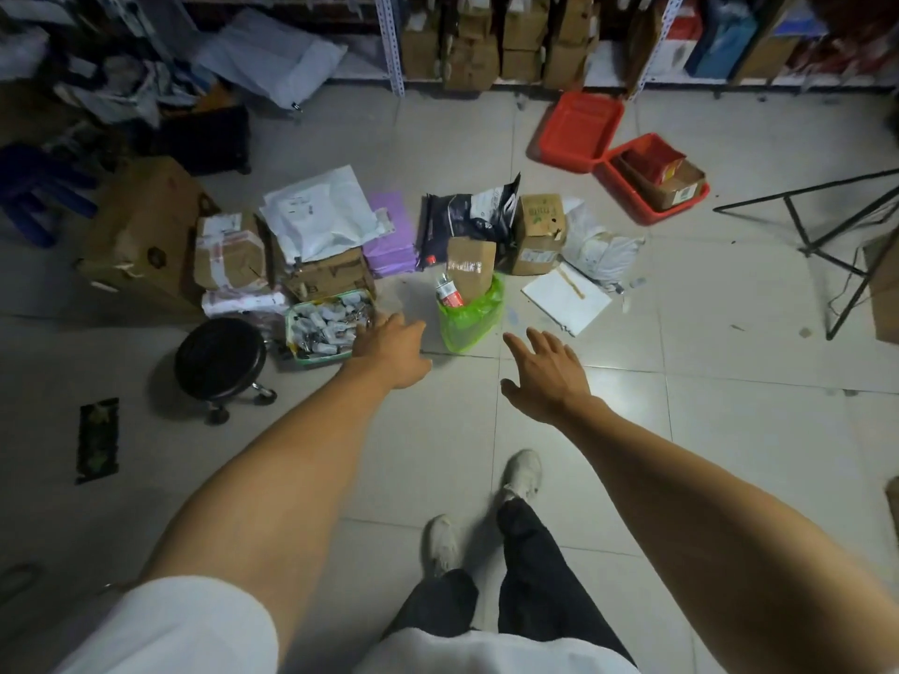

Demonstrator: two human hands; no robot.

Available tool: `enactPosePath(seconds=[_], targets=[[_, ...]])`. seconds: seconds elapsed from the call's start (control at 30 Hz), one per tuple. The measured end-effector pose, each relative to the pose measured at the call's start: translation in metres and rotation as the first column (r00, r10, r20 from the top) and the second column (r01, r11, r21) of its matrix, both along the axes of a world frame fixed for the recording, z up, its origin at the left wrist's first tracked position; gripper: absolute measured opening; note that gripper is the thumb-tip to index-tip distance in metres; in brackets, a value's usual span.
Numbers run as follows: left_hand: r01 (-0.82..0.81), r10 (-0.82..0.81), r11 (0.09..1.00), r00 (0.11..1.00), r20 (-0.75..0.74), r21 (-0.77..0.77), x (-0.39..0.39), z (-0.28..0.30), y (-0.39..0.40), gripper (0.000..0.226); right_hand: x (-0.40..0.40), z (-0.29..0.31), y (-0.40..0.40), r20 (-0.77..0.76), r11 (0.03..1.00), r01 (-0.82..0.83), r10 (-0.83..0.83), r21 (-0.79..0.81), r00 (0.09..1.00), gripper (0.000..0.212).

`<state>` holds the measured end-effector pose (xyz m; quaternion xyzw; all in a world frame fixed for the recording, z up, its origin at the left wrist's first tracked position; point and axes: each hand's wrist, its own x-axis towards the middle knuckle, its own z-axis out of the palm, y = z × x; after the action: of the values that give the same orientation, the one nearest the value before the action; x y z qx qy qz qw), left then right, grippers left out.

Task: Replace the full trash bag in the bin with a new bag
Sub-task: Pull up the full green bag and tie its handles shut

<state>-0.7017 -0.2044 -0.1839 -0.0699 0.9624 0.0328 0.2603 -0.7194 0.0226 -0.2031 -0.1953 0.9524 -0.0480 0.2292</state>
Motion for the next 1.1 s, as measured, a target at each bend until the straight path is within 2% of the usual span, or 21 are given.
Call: enactPosePath(seconds=[0.17, 0.53, 0.7, 0.87, 1.1], targets=[[-0.019, 0.019, 1.0, 1.0, 0.016, -0.021, -0.058, -0.02, 0.007, 0.067, -0.065, -0.024, -0.005, 0.055, 0.999, 0.018, -0.016, -0.031, 0.998, 0.075], [-0.031, 0.031, 0.999, 0.999, 0.032, 0.017, -0.16, -0.145, 0.001, 0.074, -0.168, -0.155, -0.014, 0.108, 0.999, 0.036, -0.033, -0.026, 0.994, 0.076], [-0.05, 0.05, 0.999, 0.999, 0.005, 0.019, -0.19, -0.241, -0.021, 0.075, -0.206, -0.251, -0.026, 0.079, 0.998, 0.061, -0.06, -0.01, 0.995, 0.078], [0.178, -0.182, 0.979, 0.982, -0.038, -0.098, -0.212, -0.349, -0.039, 0.077, -0.237, -0.359, -0.042, -0.013, 0.999, 0.041, -0.042, -0.026, 0.999, 0.077], [0.108, -0.119, 0.992, 0.973, -0.196, -0.064, -0.261, -0.494, -0.056, 0.072, -0.281, -0.496, -0.062, -0.2, 0.999, 0.015, -0.025, -0.05, 0.979, 0.075]])
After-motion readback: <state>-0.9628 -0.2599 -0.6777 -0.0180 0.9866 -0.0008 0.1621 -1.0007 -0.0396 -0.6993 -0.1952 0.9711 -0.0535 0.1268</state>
